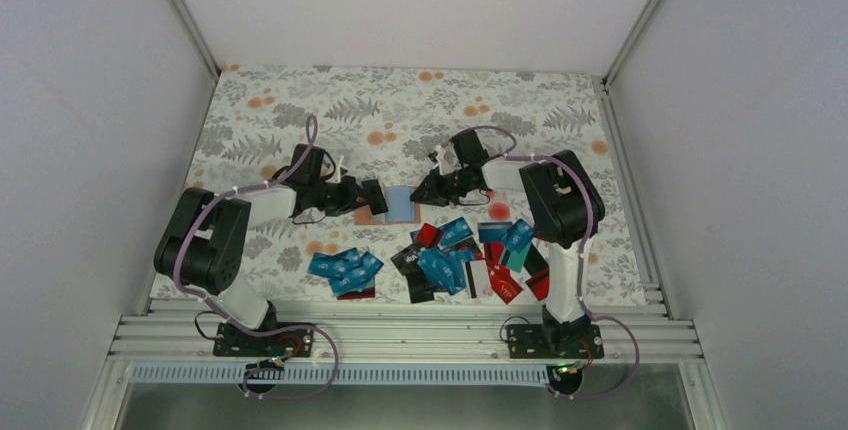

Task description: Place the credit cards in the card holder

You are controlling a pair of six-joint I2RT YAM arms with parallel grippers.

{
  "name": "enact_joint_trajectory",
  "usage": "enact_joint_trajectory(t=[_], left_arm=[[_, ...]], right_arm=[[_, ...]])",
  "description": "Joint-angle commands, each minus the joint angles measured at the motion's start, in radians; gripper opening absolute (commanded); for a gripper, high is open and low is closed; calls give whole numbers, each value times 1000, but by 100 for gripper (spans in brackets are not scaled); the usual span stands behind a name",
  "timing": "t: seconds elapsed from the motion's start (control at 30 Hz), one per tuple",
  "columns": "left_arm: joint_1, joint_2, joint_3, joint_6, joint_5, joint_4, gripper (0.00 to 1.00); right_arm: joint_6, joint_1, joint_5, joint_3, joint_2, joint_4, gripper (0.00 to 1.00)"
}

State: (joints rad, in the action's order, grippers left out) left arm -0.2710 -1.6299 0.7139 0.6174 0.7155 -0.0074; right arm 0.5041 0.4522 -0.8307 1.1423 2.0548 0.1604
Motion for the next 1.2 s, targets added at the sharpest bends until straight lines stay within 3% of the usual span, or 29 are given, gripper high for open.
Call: enact_joint_trajectory(t=[0.0,0.7,1.17], left_arm=[[3,-17,-3,1,5,29,2],[3,17,-29,2,-38,14,2],[-9,-38,-15,16,15,66,2]], right_arm=[[-10,6,43,-22,-1,-4,16],[-10,5,39,-28,-12,-4,16],[-7,7,31,-24,-10,-6,16]])
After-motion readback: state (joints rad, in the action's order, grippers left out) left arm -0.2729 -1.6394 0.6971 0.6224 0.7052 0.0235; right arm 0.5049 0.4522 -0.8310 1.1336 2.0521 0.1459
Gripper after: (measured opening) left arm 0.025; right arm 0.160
